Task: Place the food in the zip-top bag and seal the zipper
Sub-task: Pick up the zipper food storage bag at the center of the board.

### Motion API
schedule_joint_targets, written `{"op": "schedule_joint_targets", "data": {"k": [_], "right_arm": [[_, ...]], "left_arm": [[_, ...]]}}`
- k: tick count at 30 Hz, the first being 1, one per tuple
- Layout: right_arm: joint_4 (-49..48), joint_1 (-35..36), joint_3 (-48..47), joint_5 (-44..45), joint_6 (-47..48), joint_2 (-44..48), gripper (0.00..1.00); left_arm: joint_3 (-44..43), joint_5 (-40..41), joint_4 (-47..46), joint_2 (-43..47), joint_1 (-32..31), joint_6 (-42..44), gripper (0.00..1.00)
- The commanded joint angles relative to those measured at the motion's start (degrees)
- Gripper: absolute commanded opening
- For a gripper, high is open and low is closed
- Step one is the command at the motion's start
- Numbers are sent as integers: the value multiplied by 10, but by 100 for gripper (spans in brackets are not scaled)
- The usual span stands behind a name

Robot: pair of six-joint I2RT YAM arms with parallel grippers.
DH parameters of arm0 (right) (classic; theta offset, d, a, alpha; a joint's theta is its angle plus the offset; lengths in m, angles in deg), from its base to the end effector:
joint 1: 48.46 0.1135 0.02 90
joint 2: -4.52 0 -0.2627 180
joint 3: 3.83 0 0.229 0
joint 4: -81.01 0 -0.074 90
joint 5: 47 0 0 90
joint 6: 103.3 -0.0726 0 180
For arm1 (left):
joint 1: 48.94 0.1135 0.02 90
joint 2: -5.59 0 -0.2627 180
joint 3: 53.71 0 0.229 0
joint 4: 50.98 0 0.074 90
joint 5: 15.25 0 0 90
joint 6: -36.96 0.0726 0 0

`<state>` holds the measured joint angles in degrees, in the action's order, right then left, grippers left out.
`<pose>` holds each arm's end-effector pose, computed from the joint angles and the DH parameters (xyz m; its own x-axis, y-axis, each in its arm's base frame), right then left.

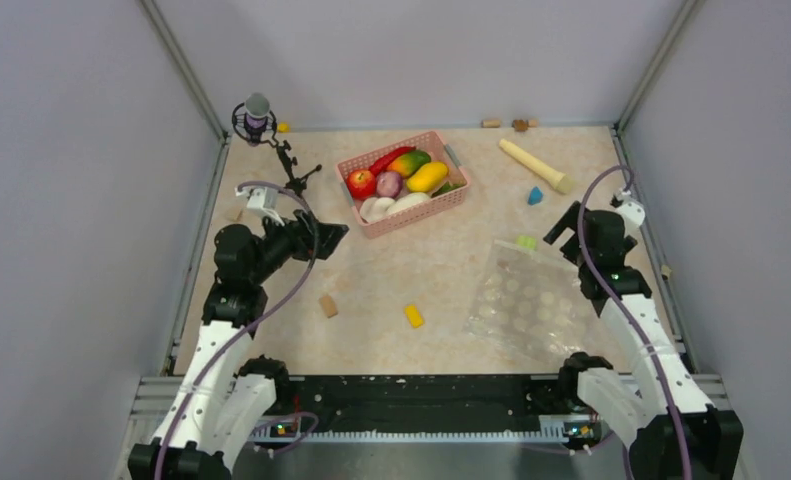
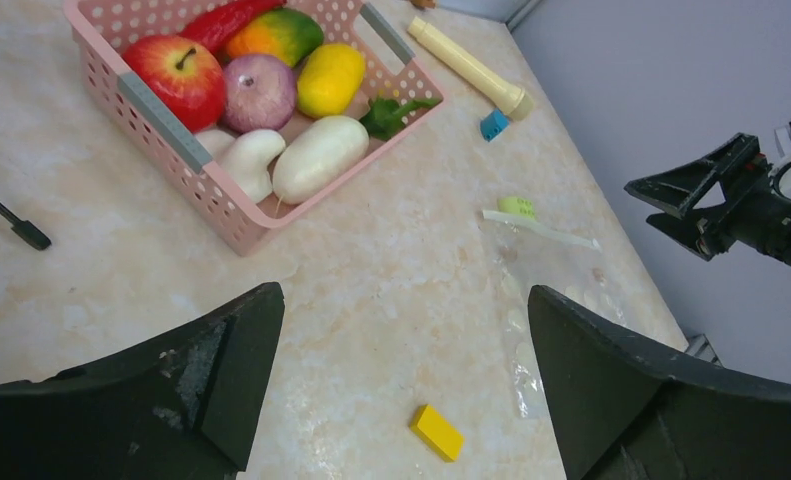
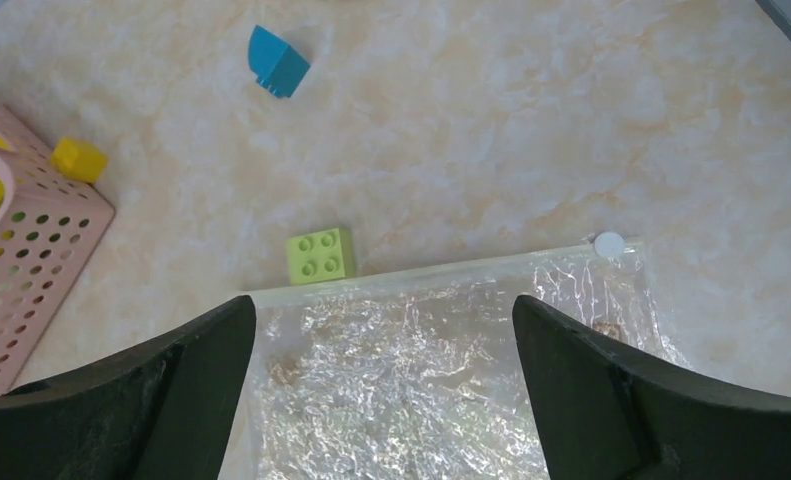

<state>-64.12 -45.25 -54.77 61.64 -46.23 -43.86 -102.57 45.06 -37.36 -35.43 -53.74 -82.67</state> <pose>0.1960 -0.0123 0.2438 -0.3301 0.4974 -0.8022 0.4719 0.8230 0.3161 0.1814 -0.0513 0.3033 -0.3660 -0.4003 -0.8402 0.4404 0.7208 -0.5352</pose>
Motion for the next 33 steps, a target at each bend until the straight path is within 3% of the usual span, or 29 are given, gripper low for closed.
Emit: {"op": "schedule_joint_targets", "data": {"k": [1, 8, 12, 14, 18, 22, 33], "right_arm": [[1, -2, -45, -55, 50, -50, 99], [23, -3, -154, -210, 183, -260, 99], [33, -3, -224, -431, 484, -377, 96], [60, -3, -257, -465, 609, -428, 96], [203, -12, -399, -510, 685, -535, 96], [271, -14, -464, -465, 701, -607, 96], [295, -14, -430, -460, 720, -656, 94]], "left_arm": [[-30, -18, -38, -45, -21, -1, 97], [-59, 37, -21, -120, -92, 23, 97], [-86, 50, -7, -175, -147, 58, 97], [-108, 52, 11, -203, -168, 76, 97], [-128, 66, 43, -239, -186, 90, 97], [-127, 70, 36, -246, -188, 93, 97], [-133, 77, 35, -260, -188, 98, 97]]}}
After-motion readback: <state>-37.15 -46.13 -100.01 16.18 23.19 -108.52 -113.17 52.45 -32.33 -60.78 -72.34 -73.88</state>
